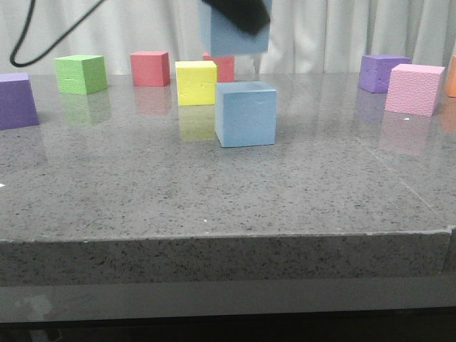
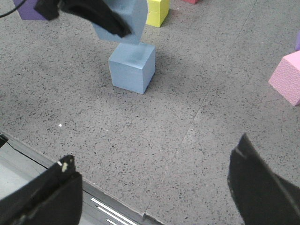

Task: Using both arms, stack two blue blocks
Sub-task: 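Carry the cube over the placed blue cube and lower it on top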

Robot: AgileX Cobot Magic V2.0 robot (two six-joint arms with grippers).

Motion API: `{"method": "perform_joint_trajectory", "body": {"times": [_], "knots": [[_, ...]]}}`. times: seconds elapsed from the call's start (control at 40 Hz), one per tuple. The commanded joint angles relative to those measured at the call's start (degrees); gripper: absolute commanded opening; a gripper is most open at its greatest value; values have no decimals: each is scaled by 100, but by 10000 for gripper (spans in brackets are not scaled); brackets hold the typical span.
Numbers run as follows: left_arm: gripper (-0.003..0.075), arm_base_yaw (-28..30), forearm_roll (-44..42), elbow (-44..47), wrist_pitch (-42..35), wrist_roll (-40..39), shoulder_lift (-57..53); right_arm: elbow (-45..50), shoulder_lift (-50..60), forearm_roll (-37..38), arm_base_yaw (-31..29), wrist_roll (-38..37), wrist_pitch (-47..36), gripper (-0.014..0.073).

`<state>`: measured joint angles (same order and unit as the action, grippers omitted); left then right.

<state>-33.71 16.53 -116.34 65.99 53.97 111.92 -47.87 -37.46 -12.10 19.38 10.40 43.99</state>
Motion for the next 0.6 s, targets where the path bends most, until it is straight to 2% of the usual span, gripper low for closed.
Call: {"method": "perform_joint_trajectory", "body": {"times": [0.0, 0.4, 0.57], "knots": [[422, -94, 191, -208, -219, 190, -211, -147, 8, -61, -29, 41, -386, 636], [427, -104, 180, -208, -269, 238, 45, -147, 8, -61, -29, 41, -386, 636], [518, -104, 192, -208, -269, 319, 55, -147, 8, -61, -29, 41, -386, 636]]}}
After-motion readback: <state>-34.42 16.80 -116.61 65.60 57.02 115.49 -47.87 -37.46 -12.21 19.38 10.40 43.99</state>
